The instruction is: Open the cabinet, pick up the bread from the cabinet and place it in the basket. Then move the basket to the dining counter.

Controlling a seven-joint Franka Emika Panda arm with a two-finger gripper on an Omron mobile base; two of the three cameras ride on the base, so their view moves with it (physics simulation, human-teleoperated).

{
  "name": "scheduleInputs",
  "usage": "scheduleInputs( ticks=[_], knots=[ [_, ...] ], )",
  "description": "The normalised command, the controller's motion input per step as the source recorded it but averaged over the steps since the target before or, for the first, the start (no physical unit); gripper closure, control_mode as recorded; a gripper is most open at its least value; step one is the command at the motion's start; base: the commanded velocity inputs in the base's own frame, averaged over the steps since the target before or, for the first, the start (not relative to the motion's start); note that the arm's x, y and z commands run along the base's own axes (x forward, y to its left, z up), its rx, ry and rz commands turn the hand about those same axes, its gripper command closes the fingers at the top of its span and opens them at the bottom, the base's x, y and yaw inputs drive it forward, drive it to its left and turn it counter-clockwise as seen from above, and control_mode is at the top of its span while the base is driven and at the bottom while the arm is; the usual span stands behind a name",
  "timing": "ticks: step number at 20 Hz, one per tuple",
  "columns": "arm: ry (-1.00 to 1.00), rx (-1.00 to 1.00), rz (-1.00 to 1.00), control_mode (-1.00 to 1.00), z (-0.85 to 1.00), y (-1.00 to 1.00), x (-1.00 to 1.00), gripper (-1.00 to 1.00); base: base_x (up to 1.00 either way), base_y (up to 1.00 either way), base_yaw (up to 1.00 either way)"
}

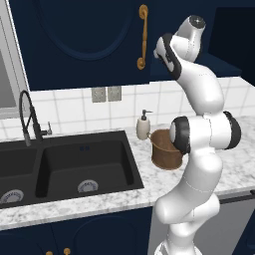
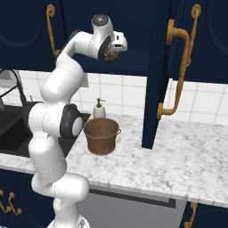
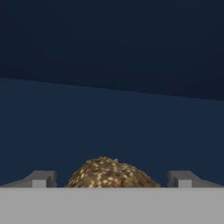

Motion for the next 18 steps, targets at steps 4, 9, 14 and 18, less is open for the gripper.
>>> scheduleInputs(
  ticks=[4, 9, 14, 18],
  knots=[
    [0.00, 0.02, 0.02, -1.00, -0.18, 0.00, 0.00, 1.00, 0.00, 0.00, 0.00],
    [-0.01, 0.02, 0.01, -1.00, -0.17, 0.00, 0.00, 1.00, 0.00, 0.00, 0.00],
    [-0.13, 0.01, 0.00, -1.00, -0.07, 0.00, -0.04, 1.00, 0.00, 0.00, 0.00],
    [-0.28, 0.01, 0.00, -1.00, 0.00, 0.00, -0.27, 1.00, 0.00, 0.00, 0.00]
  ],
)
